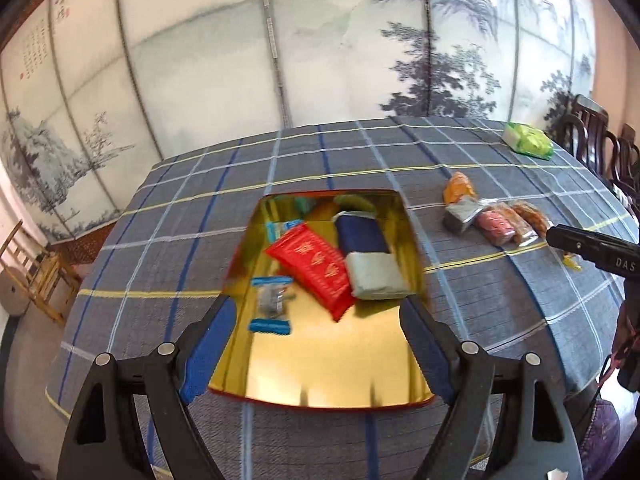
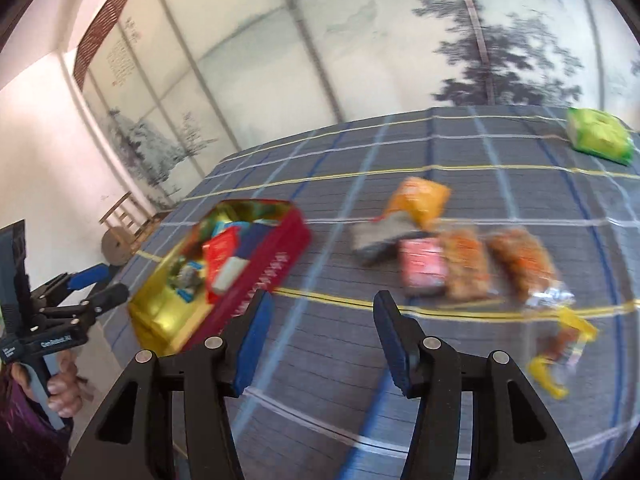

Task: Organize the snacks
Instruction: 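Grasp the orange-labeled snack bag with the right tool while the left tool grasps the dark tea bag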

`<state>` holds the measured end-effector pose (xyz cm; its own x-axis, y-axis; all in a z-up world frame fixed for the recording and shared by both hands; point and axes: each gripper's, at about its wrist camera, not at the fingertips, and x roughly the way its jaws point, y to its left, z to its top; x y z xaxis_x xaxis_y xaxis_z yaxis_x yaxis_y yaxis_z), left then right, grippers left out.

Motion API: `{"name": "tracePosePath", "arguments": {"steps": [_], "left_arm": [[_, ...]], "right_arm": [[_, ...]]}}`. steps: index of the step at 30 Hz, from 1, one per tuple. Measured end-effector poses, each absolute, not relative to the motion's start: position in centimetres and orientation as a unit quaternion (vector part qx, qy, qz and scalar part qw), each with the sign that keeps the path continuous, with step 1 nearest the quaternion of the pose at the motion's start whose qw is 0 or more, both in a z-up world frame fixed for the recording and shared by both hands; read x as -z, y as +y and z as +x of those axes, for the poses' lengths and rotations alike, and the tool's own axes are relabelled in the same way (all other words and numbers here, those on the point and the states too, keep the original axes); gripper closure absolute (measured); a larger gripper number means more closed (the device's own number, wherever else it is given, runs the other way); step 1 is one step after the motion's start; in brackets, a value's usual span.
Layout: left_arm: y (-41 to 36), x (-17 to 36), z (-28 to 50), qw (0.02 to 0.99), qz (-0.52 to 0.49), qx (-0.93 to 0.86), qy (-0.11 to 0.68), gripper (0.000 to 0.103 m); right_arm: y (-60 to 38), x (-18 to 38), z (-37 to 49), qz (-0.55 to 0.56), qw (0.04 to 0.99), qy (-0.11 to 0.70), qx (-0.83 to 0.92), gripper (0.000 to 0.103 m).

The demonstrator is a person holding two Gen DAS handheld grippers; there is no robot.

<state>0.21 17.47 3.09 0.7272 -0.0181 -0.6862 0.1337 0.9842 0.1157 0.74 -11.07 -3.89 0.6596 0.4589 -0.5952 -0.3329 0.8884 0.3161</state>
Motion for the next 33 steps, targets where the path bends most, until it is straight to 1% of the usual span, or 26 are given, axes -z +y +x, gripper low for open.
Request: {"name": "tracePosePath", "arguments": {"steps": [3, 7, 8, 10, 14, 19, 21, 22, 25, 26, 27, 31, 33], "left_arm": [[13.6, -3.3, 1.9, 0.916, 0.106, 0.105, 0.371, 0.023], [8.8, -3.3, 5.3, 0.893, 0.133, 0.174, 0.393, 0.023], [7.7, -3.1, 6.3, 0.885, 0.138, 0.194, 0.4, 0.023], [5.4, -2.4, 8.4, 0.87, 0.161, 0.222, 0.41, 0.026], [1.8, -0.2, 12.5, 0.832, 0.214, 0.264, 0.437, 0.027], [-0.1, 2.5, 17.0, 0.795, 0.232, 0.304, 0.471, 0.041], [-0.5, 3.7, 18.4, 0.774, 0.242, 0.316, 0.492, 0.053], [-0.5, 4.0, 19.0, 0.771, 0.248, 0.318, 0.493, 0.052], [-0.5, 4.6, 20.2, 0.759, 0.252, 0.336, 0.497, 0.052], [-0.4, 5.1, 20.6, 0.752, 0.247, 0.339, 0.508, 0.055], [-0.3, 5.6, 20.9, 0.746, 0.24, 0.34, 0.52, 0.071], [-0.1, 5.6, 19.7, 0.766, 0.232, 0.283, 0.528, 0.072], [0.4, 5.0, 18.5, 0.78, 0.2, 0.236, 0.543, 0.072]], "right_arm": [[-18.3, 4.6, 0.6, 0.104, 0.92, 0.35, -0.144, 0.049], [-25.2, 5.7, 0.6, 0.097, 0.928, 0.351, -0.073, 0.049], [-26.6, 5.9, 0.5, 0.101, 0.929, 0.349, -0.064, 0.049], [-28.5, 6.2, 0.6, 0.108, 0.93, 0.346, -0.053, 0.048], [-30.6, 6.8, 0.8, 0.134, 0.93, 0.339, -0.055, 0.047], [-31.1, 8.3, 1.2, 0.162, 0.921, 0.346, -0.075, 0.046], [-31.1, 8.0, 1.0, 0.164, 0.924, 0.337, -0.081, 0.044], [-31.1, 8.0, 1.0, 0.165, 0.924, 0.335, -0.084, 0.042], [-31.0, 8.1, 1.1, 0.165, 0.922, 0.337, -0.092, 0.042], [-30.9, 8.1, 1.1, 0.163, 0.923, 0.335, -0.093, 0.042], [-30.9, 8.1, 1.2, 0.161, 0.923, 0.336, -0.096, 0.042], [-30.5, 8.2, 1.4, 0.154, 0.922, 0.34, -0.106, 0.042], [-30.7, 8.2, 1.6, 0.157, 0.92, 0.344, -0.107, 0.042]]}}
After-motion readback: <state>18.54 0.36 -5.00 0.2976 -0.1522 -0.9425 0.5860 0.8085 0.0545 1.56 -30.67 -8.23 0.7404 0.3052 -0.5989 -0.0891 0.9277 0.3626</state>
